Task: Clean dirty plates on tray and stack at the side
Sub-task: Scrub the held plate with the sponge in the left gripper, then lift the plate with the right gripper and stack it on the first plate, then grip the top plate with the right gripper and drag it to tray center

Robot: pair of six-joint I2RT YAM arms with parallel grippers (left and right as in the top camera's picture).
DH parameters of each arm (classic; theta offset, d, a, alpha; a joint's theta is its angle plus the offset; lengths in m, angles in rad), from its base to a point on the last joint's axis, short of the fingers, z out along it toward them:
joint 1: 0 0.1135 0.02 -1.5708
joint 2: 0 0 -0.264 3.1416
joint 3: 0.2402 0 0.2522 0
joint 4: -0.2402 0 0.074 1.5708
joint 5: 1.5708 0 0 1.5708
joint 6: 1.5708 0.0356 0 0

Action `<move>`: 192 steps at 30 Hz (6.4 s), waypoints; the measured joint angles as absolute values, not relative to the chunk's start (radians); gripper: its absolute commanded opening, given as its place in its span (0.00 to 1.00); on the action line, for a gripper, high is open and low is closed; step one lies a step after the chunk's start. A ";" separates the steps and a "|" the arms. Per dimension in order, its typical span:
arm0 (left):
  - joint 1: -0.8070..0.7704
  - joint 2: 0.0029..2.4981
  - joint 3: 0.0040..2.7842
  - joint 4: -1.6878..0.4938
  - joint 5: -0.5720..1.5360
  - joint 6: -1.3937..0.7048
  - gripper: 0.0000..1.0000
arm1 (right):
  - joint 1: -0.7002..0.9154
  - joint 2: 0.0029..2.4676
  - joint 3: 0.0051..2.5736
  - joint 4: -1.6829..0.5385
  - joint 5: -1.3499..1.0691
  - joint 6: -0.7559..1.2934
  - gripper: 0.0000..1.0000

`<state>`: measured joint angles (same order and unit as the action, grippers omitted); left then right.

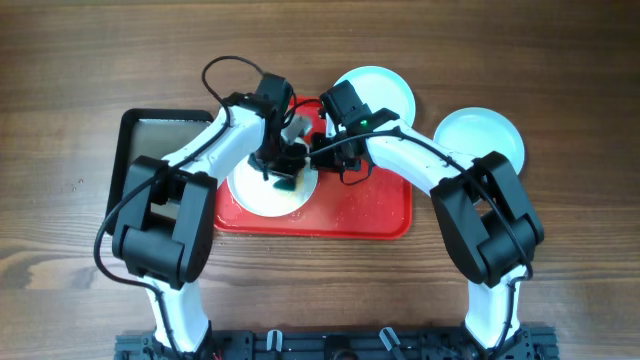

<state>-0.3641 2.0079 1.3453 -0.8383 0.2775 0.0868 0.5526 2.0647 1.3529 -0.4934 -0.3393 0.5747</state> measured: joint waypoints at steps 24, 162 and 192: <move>-0.366 2.024 1.324 -0.830 0.460 0.111 0.04 | 0.527 2.065 1.353 -0.494 -0.329 0.571 0.04; -0.131 1.813 1.443 -0.793 -0.080 -0.440 0.04 | 0.292 2.063 1.579 -0.967 -0.020 0.558 0.35; -0.131 1.813 1.443 -0.782 -0.080 -0.440 0.04 | 0.291 2.117 1.694 -0.936 -0.097 0.415 0.38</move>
<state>-0.1307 1.8126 1.4429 -0.7818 -0.0795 -0.4404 0.2909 2.1166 1.6943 -0.9360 -0.0975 0.4149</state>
